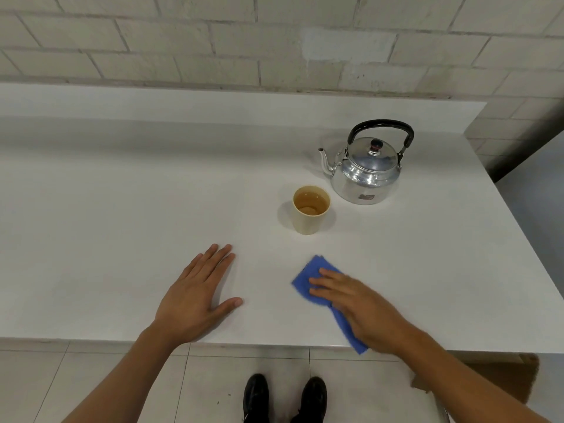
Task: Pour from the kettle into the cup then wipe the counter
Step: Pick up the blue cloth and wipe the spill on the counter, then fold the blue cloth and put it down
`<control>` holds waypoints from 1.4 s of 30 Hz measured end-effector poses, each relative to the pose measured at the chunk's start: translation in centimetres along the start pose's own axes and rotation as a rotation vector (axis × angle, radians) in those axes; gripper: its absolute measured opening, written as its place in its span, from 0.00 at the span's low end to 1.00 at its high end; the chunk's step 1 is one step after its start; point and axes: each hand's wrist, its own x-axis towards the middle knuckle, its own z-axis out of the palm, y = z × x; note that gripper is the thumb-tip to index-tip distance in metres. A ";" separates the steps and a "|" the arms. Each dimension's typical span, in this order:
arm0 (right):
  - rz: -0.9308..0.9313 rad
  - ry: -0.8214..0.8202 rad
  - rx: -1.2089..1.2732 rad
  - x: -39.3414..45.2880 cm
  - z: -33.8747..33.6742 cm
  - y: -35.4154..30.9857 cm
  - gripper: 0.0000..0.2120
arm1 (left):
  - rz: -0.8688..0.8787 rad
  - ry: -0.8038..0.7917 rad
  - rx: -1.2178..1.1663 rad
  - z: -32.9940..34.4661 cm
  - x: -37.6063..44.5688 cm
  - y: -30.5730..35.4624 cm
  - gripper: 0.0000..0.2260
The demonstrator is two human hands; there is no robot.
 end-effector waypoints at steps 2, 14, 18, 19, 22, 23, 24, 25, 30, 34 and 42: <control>0.051 0.009 -0.021 1.4 -1.0 0.8 0.26 | -0.002 -0.001 -0.012 -0.1 0.0 0.1 0.39; 0.246 0.392 0.105 0.9 -2.7 0.5 0.16 | -0.089 0.064 -0.205 -1.4 2.9 4.4 0.29; 0.542 0.491 0.115 -0.9 -3.1 1.4 0.15 | -0.141 0.068 -0.386 -1.4 6.3 8.9 0.21; 0.591 0.495 0.118 -1.2 -3.0 1.6 0.14 | -0.167 0.062 -0.418 -1.3 7.1 9.9 0.21; 0.687 0.487 0.140 -1.6 -2.4 1.3 0.16 | -0.252 0.055 -0.442 -1.2 9.3 12.1 0.20; 0.703 0.482 0.132 -1.7 -2.3 1.2 0.17 | -0.263 0.056 -0.433 -1.2 10.0 12.7 0.20; 0.710 0.473 0.107 -1.7 -2.2 1.0 0.18 | -0.271 0.051 -0.414 -1.2 10.5 13.2 0.20; 0.713 0.457 0.076 -1.8 -2.1 0.7 0.18 | -0.275 0.039 -0.381 -1.2 10.9 13.6 0.19; 0.712 0.390 0.017 -2.0 -1.3 -0.3 0.15 | -0.232 -0.065 -0.199 -0.8 11.5 15.5 0.15; 0.783 0.326 0.101 -1.9 -1.7 0.2 0.08 | -0.262 -0.108 -0.254 -0.6 11.0 15.7 0.15; 0.739 0.281 0.247 -0.6 -2.3 -0.4 0.11 | -0.377 -0.052 -0.423 -0.9 7.9 13.4 0.04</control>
